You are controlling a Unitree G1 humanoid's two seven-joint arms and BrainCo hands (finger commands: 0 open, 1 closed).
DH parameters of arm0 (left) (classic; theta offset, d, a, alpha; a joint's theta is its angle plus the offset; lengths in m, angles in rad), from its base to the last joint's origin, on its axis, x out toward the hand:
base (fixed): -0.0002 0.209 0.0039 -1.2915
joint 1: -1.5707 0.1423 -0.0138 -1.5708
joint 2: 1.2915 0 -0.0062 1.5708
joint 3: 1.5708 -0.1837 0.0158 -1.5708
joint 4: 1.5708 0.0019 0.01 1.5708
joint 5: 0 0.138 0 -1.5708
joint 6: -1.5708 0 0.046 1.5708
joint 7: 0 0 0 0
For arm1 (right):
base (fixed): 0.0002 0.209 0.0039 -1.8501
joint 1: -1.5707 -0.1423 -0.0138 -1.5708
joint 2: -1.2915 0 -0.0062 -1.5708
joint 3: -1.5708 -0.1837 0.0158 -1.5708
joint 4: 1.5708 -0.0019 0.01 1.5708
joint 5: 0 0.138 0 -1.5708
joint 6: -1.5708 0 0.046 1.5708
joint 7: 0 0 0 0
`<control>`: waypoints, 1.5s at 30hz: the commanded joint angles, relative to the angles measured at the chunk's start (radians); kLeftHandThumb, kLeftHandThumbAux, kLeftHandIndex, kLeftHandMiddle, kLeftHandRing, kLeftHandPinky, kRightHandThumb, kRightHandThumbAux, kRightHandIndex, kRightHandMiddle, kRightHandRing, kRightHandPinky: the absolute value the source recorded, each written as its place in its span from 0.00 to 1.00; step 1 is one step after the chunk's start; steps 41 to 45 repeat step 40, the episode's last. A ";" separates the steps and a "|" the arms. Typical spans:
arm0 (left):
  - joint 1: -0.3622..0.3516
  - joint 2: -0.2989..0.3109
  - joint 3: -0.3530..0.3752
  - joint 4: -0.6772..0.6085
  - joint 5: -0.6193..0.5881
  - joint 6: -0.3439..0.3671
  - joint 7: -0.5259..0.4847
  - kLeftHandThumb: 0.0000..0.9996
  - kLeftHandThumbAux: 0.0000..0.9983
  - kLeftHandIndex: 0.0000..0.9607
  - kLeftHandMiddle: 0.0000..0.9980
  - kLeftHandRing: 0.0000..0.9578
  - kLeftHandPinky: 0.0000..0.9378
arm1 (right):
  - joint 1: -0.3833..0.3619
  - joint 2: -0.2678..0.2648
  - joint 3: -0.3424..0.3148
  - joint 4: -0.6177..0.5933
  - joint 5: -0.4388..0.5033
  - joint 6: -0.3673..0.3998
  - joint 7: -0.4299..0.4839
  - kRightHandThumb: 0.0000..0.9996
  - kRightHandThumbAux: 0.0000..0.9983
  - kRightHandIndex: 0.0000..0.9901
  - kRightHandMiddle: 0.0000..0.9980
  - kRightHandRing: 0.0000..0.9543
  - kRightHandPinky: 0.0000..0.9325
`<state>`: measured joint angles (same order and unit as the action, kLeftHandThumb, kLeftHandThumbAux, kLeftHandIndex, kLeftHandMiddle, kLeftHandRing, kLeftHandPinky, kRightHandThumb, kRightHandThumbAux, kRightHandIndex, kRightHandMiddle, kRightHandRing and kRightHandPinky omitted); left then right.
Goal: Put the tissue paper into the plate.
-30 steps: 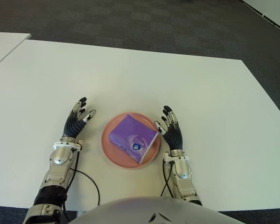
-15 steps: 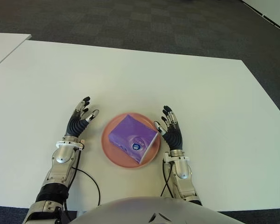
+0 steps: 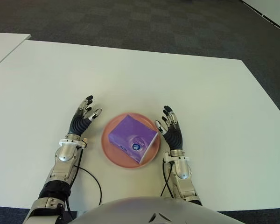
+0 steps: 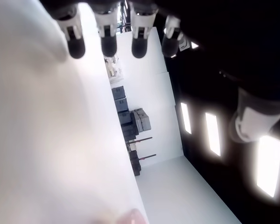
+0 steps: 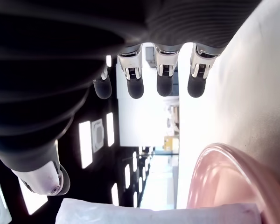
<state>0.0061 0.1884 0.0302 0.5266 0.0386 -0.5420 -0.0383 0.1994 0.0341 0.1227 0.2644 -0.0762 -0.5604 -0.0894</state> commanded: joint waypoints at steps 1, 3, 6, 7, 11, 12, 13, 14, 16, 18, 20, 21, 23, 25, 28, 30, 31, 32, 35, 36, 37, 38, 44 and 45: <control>0.072 -0.028 -0.024 0.082 0.006 0.017 -0.027 0.00 0.47 0.00 0.00 0.00 0.00 | 0.139 -0.020 0.000 0.171 -0.032 0.007 -0.006 0.00 0.63 0.00 0.00 0.00 0.00; 0.070 -0.027 -0.023 0.085 0.007 0.013 -0.027 0.00 0.47 0.00 0.00 0.00 0.00 | 0.136 -0.020 0.000 0.173 -0.033 0.005 -0.008 0.00 0.63 0.00 0.00 0.00 0.00; 0.071 -0.024 -0.023 0.088 0.010 -0.002 -0.026 0.00 0.47 0.00 0.00 0.00 0.00 | 0.138 -0.017 0.000 0.168 -0.038 0.012 -0.019 0.00 0.63 0.00 0.00 0.00 0.00; 0.070 -0.024 -0.023 0.090 0.009 -0.005 -0.026 0.00 0.47 0.00 0.00 0.00 0.00 | 0.138 -0.016 0.000 0.166 -0.039 0.017 -0.022 0.00 0.63 0.00 0.00 0.00 0.00; 0.065 -0.025 -0.025 0.092 0.009 -0.008 -0.026 0.00 0.47 0.00 0.00 0.00 0.00 | 0.139 -0.013 0.001 0.156 -0.045 0.035 -0.035 0.00 0.63 0.00 0.00 0.00 0.00; 0.064 -0.026 -0.025 0.091 0.010 -0.008 -0.025 0.00 0.47 0.00 0.00 0.00 0.00 | 0.138 -0.013 0.002 0.155 -0.046 0.038 -0.037 0.00 0.64 0.00 0.00 0.00 0.00; 0.064 -0.026 -0.026 0.091 0.010 -0.007 -0.024 0.00 0.46 0.00 0.00 0.00 0.00 | 0.138 -0.013 0.003 0.154 -0.047 0.039 -0.039 0.00 0.64 0.00 0.00 0.00 0.00; 0.066 -0.028 -0.027 0.085 0.012 -0.006 -0.021 0.00 0.46 0.00 0.00 0.00 0.00 | 0.138 -0.012 0.004 0.151 -0.047 0.042 -0.042 0.00 0.64 0.00 0.00 0.00 0.00; 0.070 -0.031 -0.029 0.077 0.014 -0.004 -0.016 0.00 0.46 0.00 0.00 0.00 0.00 | 0.139 -0.010 0.006 0.146 -0.047 0.046 -0.046 0.00 0.64 0.00 0.00 0.00 0.00; 0.073 -0.033 -0.030 0.072 0.016 -0.004 -0.013 0.00 0.46 0.00 0.00 0.00 0.00 | 0.142 -0.009 0.007 0.138 -0.046 0.051 -0.049 0.00 0.63 0.00 0.00 0.00 0.00; 0.075 -0.035 -0.030 0.069 0.018 -0.004 -0.008 0.00 0.46 0.00 0.00 0.00 0.00 | 0.144 -0.005 0.008 0.129 -0.046 0.063 -0.055 0.00 0.63 0.00 0.00 0.00 0.00; 0.075 -0.036 -0.031 0.068 0.020 -0.004 -0.005 0.00 0.46 0.00 0.00 0.00 0.00 | 0.144 -0.004 0.008 0.126 -0.046 0.069 -0.057 0.00 0.63 0.00 0.00 0.00 0.00; 0.079 -0.036 -0.032 0.065 0.024 -0.007 -0.001 0.00 0.46 0.00 0.00 0.00 0.00 | 0.147 -0.005 0.009 0.128 -0.042 0.060 -0.055 0.00 0.63 0.00 0.00 0.00 0.00; 0.083 -0.036 -0.033 0.063 0.027 -0.010 0.000 0.00 0.45 0.00 0.00 0.00 0.00 | 0.143 -0.006 0.008 0.136 -0.038 0.052 -0.054 0.00 0.63 0.00 0.00 0.00 0.00; 0.083 -0.034 -0.032 0.069 0.025 -0.014 -0.003 0.00 0.45 0.00 0.00 0.00 0.00 | 0.139 -0.004 0.006 0.146 -0.038 0.050 -0.059 0.00 0.63 0.00 0.00 0.00 0.00; 0.080 -0.034 -0.029 0.075 0.023 -0.015 -0.003 0.00 0.45 0.00 0.00 0.00 0.00 | 0.137 -0.002 0.005 0.143 -0.040 0.062 -0.064 0.00 0.63 0.00 0.00 0.00 0.00; 0.078 -0.034 -0.028 0.078 0.023 -0.016 -0.003 0.00 0.44 0.00 0.00 0.00 0.00 | 0.136 -0.001 0.005 0.142 -0.041 0.068 -0.067 0.01 0.63 0.00 0.00 0.00 0.00; 0.077 -0.034 -0.027 0.081 0.022 -0.016 -0.002 0.00 0.44 0.00 0.00 0.00 0.00 | 0.135 0.000 0.004 0.141 -0.042 0.072 -0.070 0.01 0.63 0.00 0.00 0.00 0.00; 0.075 -0.034 -0.026 0.084 0.022 -0.018 -0.001 0.00 0.44 0.00 0.00 0.00 0.00 | 0.134 0.002 0.004 0.138 -0.043 0.078 -0.076 0.02 0.63 0.00 0.00 0.00 0.00; 0.075 -0.034 -0.026 0.085 0.022 -0.019 0.000 0.00 0.44 0.00 0.00 0.00 0.00 | 0.135 0.003 0.004 0.135 -0.043 0.079 -0.080 0.02 0.63 0.00 0.00 0.00 0.00; 0.074 -0.035 -0.026 0.085 0.022 -0.019 0.001 0.00 0.44 0.00 0.00 0.00 0.00 | 0.136 0.004 0.004 0.132 -0.043 0.080 -0.082 0.02 0.63 0.00 0.00 0.00 0.00; 0.074 -0.035 -0.026 0.086 0.023 -0.020 0.001 0.00 0.44 0.00 0.00 0.00 0.00 | 0.136 0.005 0.003 0.130 -0.042 0.080 -0.084 0.02 0.63 0.00 0.00 0.00 0.00; 0.073 -0.034 -0.026 0.085 0.023 -0.020 0.001 0.00 0.44 0.00 0.00 0.00 0.00 | 0.137 0.006 0.004 0.128 -0.041 0.080 -0.087 0.02 0.63 0.00 0.00 0.00 0.00; 0.073 -0.034 -0.026 0.085 0.023 -0.020 0.001 0.00 0.44 0.00 0.00 0.00 0.00 | 0.137 0.006 0.004 0.128 -0.041 0.080 -0.087 0.02 0.63 0.00 0.00 0.00 0.00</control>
